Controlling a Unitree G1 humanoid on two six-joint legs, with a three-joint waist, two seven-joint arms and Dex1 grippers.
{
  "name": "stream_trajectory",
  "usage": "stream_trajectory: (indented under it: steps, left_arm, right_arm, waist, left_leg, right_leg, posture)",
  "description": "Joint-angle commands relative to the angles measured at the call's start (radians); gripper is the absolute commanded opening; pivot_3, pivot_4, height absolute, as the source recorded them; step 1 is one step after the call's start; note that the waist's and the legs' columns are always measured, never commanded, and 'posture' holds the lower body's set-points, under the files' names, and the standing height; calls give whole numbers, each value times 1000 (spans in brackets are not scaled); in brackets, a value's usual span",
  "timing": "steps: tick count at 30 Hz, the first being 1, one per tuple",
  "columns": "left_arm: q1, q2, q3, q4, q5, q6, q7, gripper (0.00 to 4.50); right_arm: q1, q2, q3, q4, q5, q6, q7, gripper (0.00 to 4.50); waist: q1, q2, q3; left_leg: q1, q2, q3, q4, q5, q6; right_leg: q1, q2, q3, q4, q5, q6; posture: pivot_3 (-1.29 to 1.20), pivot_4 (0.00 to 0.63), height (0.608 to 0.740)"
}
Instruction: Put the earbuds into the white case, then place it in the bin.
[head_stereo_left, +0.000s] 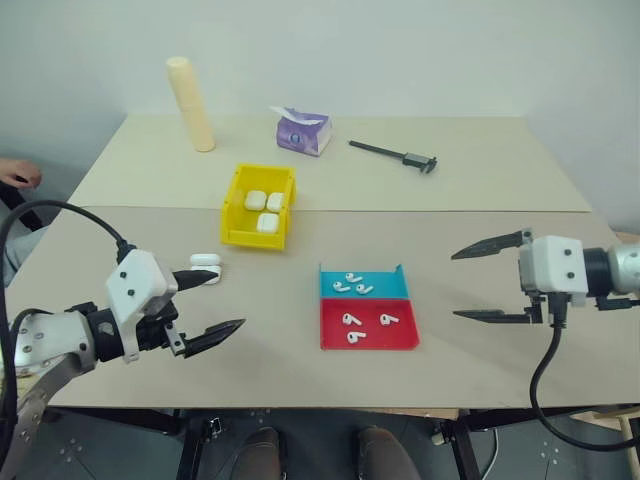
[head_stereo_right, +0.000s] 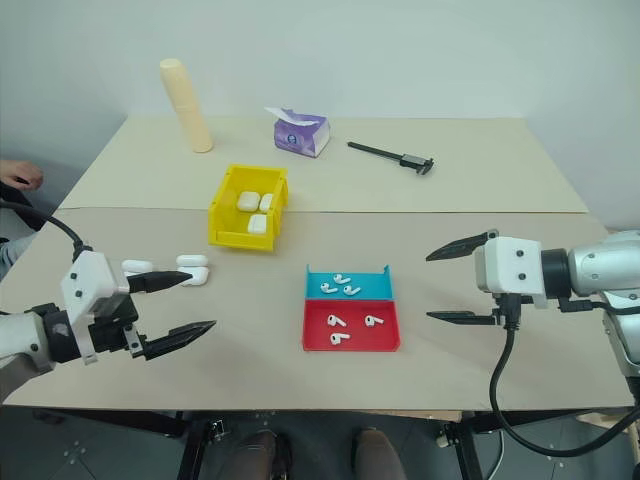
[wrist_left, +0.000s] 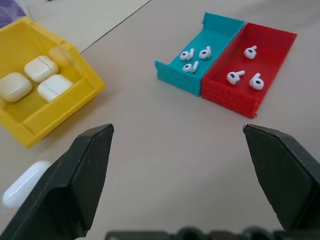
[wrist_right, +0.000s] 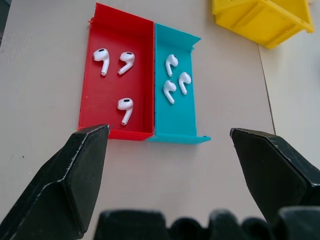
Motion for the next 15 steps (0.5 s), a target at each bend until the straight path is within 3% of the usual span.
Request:
stream_trajectory:
  steps: [1, 5, 8, 11, 15]
  left_arm:
    - [-53, 26, -13, -78, 79, 139, 199, 4500]
    - [-209, 20, 9, -65, 5, 419, 341, 4500]
    - [-493, 35, -46, 79, -14, 817, 401, 4500]
    - [-621, 175, -160, 239, -73, 883, 405, 4500]
    - [-803, 283, -354, 493, -127, 883, 409, 4500]
  right_arm:
    - [-29, 5, -4, 1, -10, -20, -13, 4473]
    - [-28, 14, 0, -10, -9, 0, -26, 4473]
    - [-12, 16, -2, -18, -9, 8, -34, 4473]
    - [-7, 20, 9, -23, -17, 18, -45, 4473]
    - [-10, 32, 25, -31, -19, 34, -65, 4473]
  waist:
    - [0, 0, 0]
    - [3, 0, 0]
    - [10, 0, 0]
    - [5, -1, 0]
    - [-1, -1, 0]
  left_leg:
    - [0, 0, 0, 0, 0, 0]
    - [0, 0, -1, 0, 0, 0]
    - [0, 0, -2, 1, 0, 0]
    - [1, -1, -2, 0, 0, 0]
    - [-1, -1, -1, 0, 0, 0]
  right_leg:
    - [0, 0, 0, 0, 0, 0]
    - [0, 0, 0, 0, 0, 0]
    - [1, 1, -1, 1, 0, 0]
    - [2, 1, -1, 0, 0, 1]
    - [-2, 1, 1, 1, 0, 1]
  posture:
    - [0, 150, 740]
    - [0, 150, 740]
    - [0, 150, 740]
    - [0, 150, 740]
    - [0, 150, 740]
